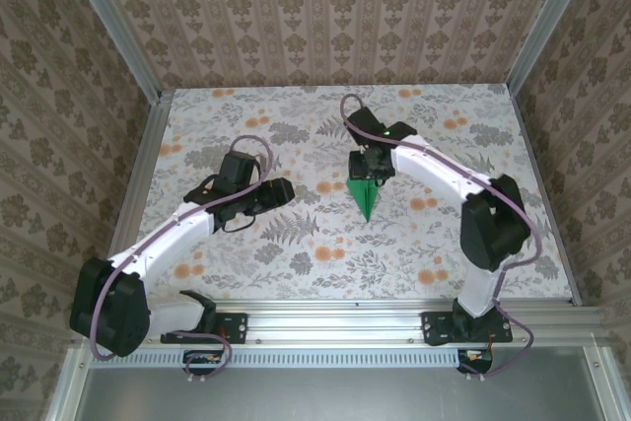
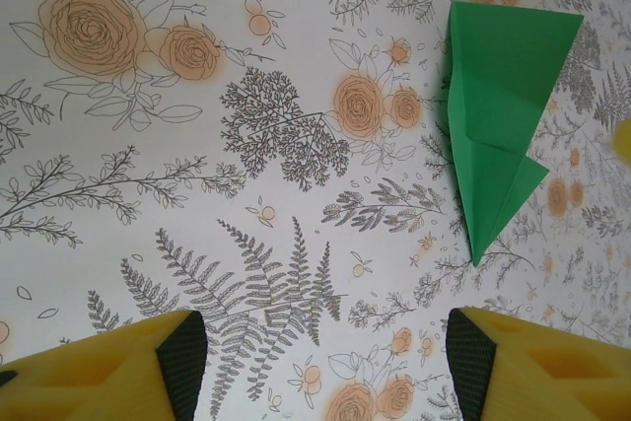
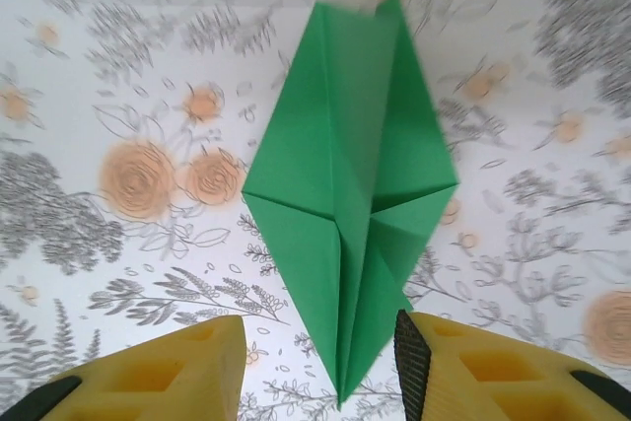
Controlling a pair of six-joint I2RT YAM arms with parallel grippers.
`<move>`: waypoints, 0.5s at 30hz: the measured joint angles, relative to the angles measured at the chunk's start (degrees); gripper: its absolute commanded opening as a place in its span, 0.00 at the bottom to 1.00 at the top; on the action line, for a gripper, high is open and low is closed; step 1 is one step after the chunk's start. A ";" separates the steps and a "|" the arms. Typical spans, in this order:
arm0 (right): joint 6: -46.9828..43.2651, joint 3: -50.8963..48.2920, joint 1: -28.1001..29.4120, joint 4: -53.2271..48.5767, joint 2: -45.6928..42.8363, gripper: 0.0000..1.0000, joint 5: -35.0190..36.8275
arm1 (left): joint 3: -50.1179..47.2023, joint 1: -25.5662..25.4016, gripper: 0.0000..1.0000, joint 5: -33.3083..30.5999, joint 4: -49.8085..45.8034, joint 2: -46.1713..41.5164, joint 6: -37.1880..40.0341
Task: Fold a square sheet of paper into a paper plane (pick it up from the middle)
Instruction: Turn over the paper plane at the center of the table, then reset both arms
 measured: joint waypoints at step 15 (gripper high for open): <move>-13.31 -29.51 -3.93 19.85 -38.03 1.00 24.46 | -1.75 3.06 0.89 -11.43 -0.09 -7.52 4.11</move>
